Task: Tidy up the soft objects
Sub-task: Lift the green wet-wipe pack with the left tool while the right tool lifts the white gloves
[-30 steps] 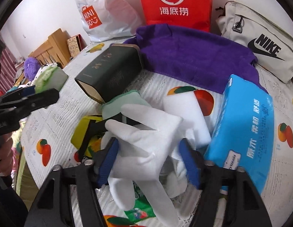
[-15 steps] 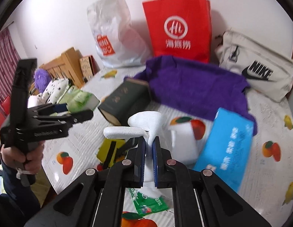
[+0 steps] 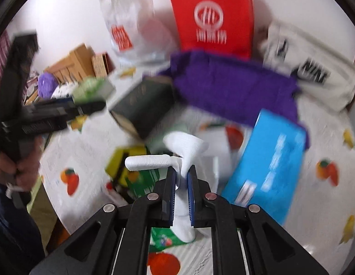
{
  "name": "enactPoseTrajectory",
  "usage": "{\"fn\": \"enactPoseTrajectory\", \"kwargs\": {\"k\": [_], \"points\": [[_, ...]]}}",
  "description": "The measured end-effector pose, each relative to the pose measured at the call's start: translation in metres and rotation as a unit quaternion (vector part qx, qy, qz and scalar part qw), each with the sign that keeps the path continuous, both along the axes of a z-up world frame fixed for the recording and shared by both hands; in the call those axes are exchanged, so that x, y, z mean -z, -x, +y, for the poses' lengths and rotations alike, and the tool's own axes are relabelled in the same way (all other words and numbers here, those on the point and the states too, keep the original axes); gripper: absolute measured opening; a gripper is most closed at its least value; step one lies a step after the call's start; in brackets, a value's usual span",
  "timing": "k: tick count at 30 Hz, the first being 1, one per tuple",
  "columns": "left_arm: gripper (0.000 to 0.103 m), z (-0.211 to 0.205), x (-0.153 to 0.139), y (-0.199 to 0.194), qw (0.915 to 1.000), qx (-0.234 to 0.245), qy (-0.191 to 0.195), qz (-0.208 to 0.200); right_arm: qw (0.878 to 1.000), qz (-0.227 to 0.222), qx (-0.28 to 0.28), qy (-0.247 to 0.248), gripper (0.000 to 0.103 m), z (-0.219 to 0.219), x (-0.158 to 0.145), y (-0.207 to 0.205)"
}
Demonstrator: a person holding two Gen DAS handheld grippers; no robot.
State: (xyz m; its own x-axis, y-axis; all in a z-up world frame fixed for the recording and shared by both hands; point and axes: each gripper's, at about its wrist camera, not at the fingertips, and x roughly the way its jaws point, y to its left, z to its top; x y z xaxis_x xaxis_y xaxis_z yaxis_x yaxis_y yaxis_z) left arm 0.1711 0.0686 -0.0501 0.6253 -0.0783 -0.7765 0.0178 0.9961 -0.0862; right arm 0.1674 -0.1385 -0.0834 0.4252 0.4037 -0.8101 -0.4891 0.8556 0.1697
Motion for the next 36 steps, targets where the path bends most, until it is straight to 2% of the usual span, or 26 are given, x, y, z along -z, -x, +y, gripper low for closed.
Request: {"fn": "enactPoseTrajectory", "kwargs": {"k": [2, 4, 8, 9, 10, 11, 13, 15, 17, 18, 19, 20, 22, 28, 36], "points": [[0.072, 0.0, 0.003, -0.001, 1.0, 0.0, 0.0, 0.005, 1.0, 0.018, -0.003, 0.007, 0.021, 0.002, 0.015, 0.002], [0.072, 0.0, 0.006, -0.002, 1.0, 0.0, 0.0, 0.009, 0.999, 0.029, -0.007, 0.018, 0.037, 0.003, 0.025, 0.006], [0.072, 0.001, 0.009, -0.004, 0.9999, 0.0, 0.002, 0.013, 1.0, 0.006, 0.003, 0.028, 0.039, 0.0, 0.016, 0.015], [0.072, 0.001, 0.01, -0.005, 0.9999, -0.001, 0.002, 0.013, 1.0, -0.012, 0.01, 0.024, 0.047, -0.003, 0.008, 0.017], [0.072, 0.001, 0.011, -0.005, 0.9999, -0.001, 0.003, 0.014, 1.0, -0.021, 0.01, 0.016, 0.065, -0.006, 0.004, 0.017], [0.072, 0.002, 0.012, -0.006, 0.9999, 0.0, 0.005, 0.015, 1.0, -0.028, 0.008, 0.01, 0.071, -0.006, 0.0, 0.017], [0.072, 0.002, 0.014, -0.007, 0.9998, 0.002, 0.007, 0.018, 0.999, -0.045, 0.018, 0.02, 0.074, -0.003, 0.0, 0.011], [0.072, 0.003, 0.016, -0.008, 0.9998, 0.0, 0.007, 0.021, 0.998, -0.039, 0.024, 0.031, 0.07, 0.003, 0.006, 0.002], [0.072, 0.005, 0.017, -0.008, 0.9997, 0.0, 0.009, 0.021, 0.999, -0.025, 0.02, 0.016, 0.059, 0.009, 0.013, -0.009], [0.072, 0.006, 0.018, -0.009, 0.9997, -0.002, 0.009, 0.022, 1.0, -0.021, 0.016, 0.014, 0.047, 0.011, 0.016, -0.012], [0.072, 0.007, 0.018, -0.009, 0.9997, -0.004, 0.009, 0.023, 1.0, -0.019, 0.011, 0.018, 0.024, 0.015, 0.02, -0.016], [0.072, 0.008, 0.018, -0.009, 0.9996, -0.005, 0.009, 0.024, 0.999, -0.019, 0.01, 0.031, 0.01, 0.018, 0.024, -0.019], [0.072, 0.01, 0.018, -0.009, 0.9997, -0.008, 0.01, 0.023, 0.999, -0.016, 0.015, 0.038, 0.008, 0.019, 0.024, -0.023], [0.072, 0.014, 0.016, -0.008, 0.9996, -0.012, 0.014, 0.02, 0.997, -0.05, 0.013, -0.063, 0.007, 0.005, -0.03, -0.009], [0.072, 0.013, 0.006, -0.002, 0.9997, -0.011, 0.018, 0.008, 0.989, -0.08, 0.022, -0.121, 0.008, -0.007, -0.081, -0.004]]}}
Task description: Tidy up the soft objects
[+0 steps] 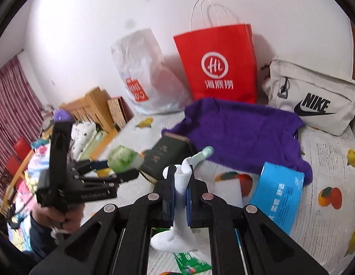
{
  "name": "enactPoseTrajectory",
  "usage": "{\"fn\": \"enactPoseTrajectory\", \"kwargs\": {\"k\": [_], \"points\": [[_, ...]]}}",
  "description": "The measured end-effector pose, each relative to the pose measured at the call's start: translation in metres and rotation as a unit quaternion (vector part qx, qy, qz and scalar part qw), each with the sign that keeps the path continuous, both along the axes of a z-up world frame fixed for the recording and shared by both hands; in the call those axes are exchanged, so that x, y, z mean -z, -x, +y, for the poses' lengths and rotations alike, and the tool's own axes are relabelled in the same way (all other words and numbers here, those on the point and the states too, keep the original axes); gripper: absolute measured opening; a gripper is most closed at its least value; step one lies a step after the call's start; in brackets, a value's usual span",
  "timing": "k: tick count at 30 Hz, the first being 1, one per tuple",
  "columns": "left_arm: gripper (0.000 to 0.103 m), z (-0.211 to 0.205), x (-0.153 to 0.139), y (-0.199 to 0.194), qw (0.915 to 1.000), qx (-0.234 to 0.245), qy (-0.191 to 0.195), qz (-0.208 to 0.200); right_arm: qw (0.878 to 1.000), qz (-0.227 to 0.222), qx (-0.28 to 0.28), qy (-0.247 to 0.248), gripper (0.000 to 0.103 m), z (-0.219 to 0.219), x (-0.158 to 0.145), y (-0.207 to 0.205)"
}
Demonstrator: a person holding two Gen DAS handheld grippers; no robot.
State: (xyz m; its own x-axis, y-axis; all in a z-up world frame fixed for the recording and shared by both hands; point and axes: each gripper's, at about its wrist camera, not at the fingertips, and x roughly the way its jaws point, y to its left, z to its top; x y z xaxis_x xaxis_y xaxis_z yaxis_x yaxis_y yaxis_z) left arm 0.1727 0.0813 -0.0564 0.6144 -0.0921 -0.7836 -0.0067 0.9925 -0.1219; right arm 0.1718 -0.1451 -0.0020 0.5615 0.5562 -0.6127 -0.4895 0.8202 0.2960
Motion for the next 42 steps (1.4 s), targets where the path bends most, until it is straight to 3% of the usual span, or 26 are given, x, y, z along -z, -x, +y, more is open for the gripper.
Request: {"fn": "enactPoseTrajectory", "kwargs": {"k": [4, 11, 14, 15, 19, 23, 24, 30, 32, 33, 35, 36, 38, 39, 42], "points": [[0.072, -0.001, -0.005, 0.005, 1.0, 0.002, 0.0, -0.006, 0.999, 0.031, -0.015, -0.019, 0.008, 0.002, 0.008, -0.002], [0.072, 0.003, -0.004, 0.011, 1.0, -0.004, 0.0, -0.004, 0.994, 0.085, -0.033, 0.066, 0.014, 0.022, 0.08, 0.003], [0.072, 0.005, -0.002, 0.011, 1.0, -0.007, -0.001, 0.0, 0.99, 0.102, -0.069, 0.062, 0.041, 0.024, 0.093, 0.014], [0.072, 0.006, -0.002, 0.011, 1.0, -0.009, -0.001, 0.002, 0.99, 0.099, -0.075, 0.063, 0.047, 0.024, 0.094, 0.019], [0.072, 0.009, 0.0, 0.011, 0.9999, -0.01, 0.003, 0.002, 0.991, 0.081, -0.08, 0.068, 0.047, 0.017, 0.091, 0.031], [0.072, 0.011, 0.003, 0.009, 0.9999, -0.01, 0.006, 0.005, 0.993, 0.061, -0.052, 0.084, 0.051, 0.012, 0.087, 0.026], [0.072, 0.01, 0.004, 0.009, 0.9999, -0.011, 0.006, 0.006, 0.993, 0.06, -0.05, 0.092, 0.055, 0.015, 0.088, 0.022], [0.072, 0.012, 0.006, 0.007, 0.9999, -0.012, 0.008, 0.009, 0.983, 0.019, -0.059, 0.173, 0.056, 0.041, 0.092, 0.013], [0.072, 0.014, 0.007, 0.006, 0.9998, -0.014, 0.009, 0.01, 0.982, 0.005, -0.053, 0.182, 0.062, 0.046, 0.086, 0.005], [0.072, 0.015, 0.008, 0.006, 0.9998, -0.016, 0.009, 0.011, 0.984, 0.013, -0.051, 0.173, 0.073, 0.046, 0.084, -0.001], [0.072, 0.015, 0.008, 0.006, 0.9997, -0.017, 0.013, 0.011, 0.985, 0.053, -0.05, 0.157, 0.077, 0.048, 0.088, -0.019], [0.072, 0.015, 0.009, 0.006, 0.9997, -0.016, 0.014, 0.011, 0.984, 0.068, -0.046, 0.159, 0.071, 0.05, 0.092, -0.026], [0.072, 0.014, 0.009, 0.007, 0.9998, -0.014, 0.012, 0.011, 0.981, 0.081, -0.044, 0.168, 0.036, 0.054, 0.102, -0.036], [0.072, 0.015, 0.009, 0.007, 0.9998, -0.013, 0.012, 0.011, 0.98, 0.087, -0.048, 0.175, 0.007, 0.056, 0.106, -0.039], [0.072, 0.018, 0.009, 0.007, 0.9997, -0.016, 0.012, 0.013, 0.981, 0.09, -0.053, 0.163, 0.006, 0.056, 0.104, -0.04]]}}
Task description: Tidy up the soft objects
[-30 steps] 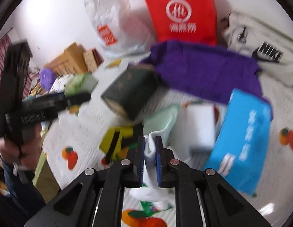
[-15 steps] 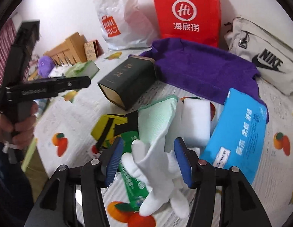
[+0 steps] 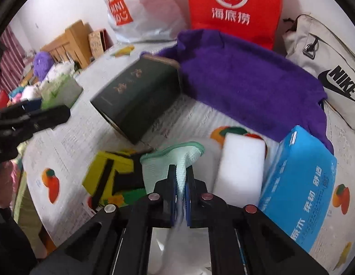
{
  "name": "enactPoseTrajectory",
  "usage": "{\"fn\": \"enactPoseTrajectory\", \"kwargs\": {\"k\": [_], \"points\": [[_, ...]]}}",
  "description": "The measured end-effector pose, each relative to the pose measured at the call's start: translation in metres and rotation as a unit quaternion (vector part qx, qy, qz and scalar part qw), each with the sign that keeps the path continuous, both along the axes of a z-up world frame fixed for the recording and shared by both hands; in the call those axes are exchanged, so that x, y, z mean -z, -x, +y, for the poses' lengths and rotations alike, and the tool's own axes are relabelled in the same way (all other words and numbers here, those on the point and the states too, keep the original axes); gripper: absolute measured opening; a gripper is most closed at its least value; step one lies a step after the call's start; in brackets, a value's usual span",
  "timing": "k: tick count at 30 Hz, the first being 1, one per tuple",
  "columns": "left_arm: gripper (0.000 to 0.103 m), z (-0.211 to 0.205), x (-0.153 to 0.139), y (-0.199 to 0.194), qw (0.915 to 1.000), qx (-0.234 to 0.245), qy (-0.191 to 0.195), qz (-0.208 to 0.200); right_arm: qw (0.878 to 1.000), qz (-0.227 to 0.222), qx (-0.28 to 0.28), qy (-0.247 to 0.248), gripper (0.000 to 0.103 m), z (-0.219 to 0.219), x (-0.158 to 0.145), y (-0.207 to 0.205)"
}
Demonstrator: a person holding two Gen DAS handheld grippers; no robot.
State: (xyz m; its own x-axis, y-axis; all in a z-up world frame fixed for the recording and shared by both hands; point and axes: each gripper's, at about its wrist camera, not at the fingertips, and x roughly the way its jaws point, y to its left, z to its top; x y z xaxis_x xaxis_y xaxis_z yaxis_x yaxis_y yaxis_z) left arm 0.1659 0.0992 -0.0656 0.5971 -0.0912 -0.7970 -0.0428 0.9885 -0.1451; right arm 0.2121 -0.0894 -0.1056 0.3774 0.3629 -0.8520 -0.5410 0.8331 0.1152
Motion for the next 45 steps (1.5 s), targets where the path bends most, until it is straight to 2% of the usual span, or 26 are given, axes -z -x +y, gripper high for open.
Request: {"fn": "enactPoseTrajectory", "kwargs": {"k": [5, 10, 16, 23, 30, 37, 45], "points": [[0.072, 0.005, -0.002, 0.0, 1.0, -0.007, 0.002, -0.002, 0.997, -0.032, 0.001, -0.066, 0.006, -0.009, -0.041, 0.011], [0.072, 0.002, -0.009, 0.001, 1.0, -0.003, -0.003, -0.008, 0.988, -0.051, 0.011, -0.146, 0.006, -0.024, -0.08, 0.018], [0.072, -0.001, -0.021, 0.004, 0.9997, -0.003, -0.007, -0.021, 0.979, -0.069, 0.024, -0.189, 0.006, -0.039, -0.104, 0.027], [0.072, -0.008, -0.041, 0.003, 0.9989, 0.006, -0.013, -0.044, 0.971, -0.107, 0.031, -0.213, 0.006, -0.054, -0.134, 0.036], [0.072, -0.016, -0.056, -0.008, 0.9979, 0.017, -0.026, -0.057, 0.968, -0.128, 0.048, -0.211, 0.006, -0.07, -0.146, 0.027], [0.072, -0.018, -0.06, -0.03, 0.9979, 0.023, -0.02, -0.058, 0.968, -0.136, 0.074, -0.197, 0.006, -0.086, -0.15, -0.003], [0.072, -0.023, -0.054, -0.076, 0.9984, 0.027, -0.023, -0.043, 0.967, -0.133, 0.096, -0.195, 0.006, -0.096, -0.144, -0.062]]}}
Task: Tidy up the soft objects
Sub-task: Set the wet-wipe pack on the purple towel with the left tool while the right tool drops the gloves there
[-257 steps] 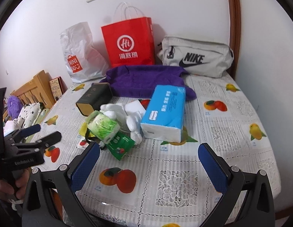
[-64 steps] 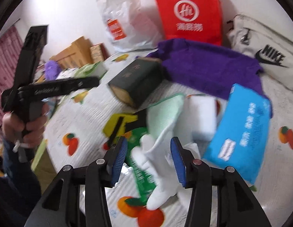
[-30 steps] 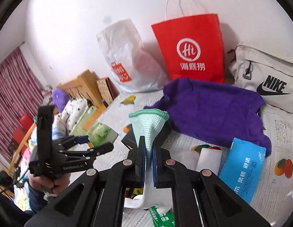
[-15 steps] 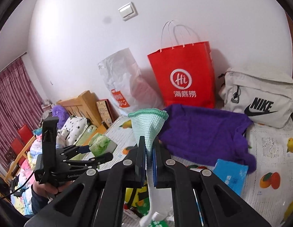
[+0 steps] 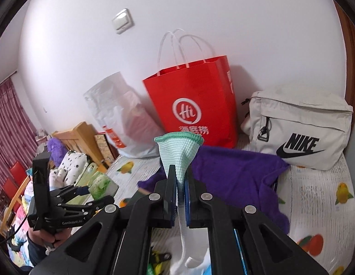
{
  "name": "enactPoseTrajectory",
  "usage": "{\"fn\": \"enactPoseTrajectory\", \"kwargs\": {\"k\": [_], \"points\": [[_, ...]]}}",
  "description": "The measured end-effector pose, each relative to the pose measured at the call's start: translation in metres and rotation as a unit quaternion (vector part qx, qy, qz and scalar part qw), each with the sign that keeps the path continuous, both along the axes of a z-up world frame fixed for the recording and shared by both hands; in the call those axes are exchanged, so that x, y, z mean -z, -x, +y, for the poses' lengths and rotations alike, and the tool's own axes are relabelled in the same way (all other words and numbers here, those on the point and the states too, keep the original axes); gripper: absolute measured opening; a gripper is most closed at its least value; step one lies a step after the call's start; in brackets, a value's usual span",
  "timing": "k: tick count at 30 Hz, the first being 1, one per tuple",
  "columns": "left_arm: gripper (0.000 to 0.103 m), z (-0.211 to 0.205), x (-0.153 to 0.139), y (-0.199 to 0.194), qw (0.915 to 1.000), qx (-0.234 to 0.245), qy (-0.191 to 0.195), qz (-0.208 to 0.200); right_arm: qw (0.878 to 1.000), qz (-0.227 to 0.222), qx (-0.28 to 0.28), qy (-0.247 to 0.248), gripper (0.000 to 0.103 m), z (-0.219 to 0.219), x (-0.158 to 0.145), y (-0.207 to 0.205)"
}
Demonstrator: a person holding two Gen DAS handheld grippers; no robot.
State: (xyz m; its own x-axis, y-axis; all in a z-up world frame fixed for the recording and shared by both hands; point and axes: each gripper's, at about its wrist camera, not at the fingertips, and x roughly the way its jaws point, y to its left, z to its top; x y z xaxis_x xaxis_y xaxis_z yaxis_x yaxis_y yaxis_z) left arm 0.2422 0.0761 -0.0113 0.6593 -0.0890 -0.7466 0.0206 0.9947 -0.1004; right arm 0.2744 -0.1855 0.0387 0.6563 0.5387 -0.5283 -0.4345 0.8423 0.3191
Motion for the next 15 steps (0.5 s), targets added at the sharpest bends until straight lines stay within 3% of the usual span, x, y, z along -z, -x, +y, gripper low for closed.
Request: {"fn": "enactPoseTrajectory", "kwargs": {"k": [12, 15], "points": [[0.072, -0.009, 0.023, -0.073, 0.9994, 0.004, -0.004, 0.034, 0.999, 0.016, 0.037, 0.022, 0.006, -0.013, 0.037, -0.1], [0.072, -0.015, 0.028, -0.093, 0.999, 0.008, -0.004, 0.043, 0.997, 0.043, 0.038, 0.044, 0.006, -0.011, 0.058, -0.124]]}}
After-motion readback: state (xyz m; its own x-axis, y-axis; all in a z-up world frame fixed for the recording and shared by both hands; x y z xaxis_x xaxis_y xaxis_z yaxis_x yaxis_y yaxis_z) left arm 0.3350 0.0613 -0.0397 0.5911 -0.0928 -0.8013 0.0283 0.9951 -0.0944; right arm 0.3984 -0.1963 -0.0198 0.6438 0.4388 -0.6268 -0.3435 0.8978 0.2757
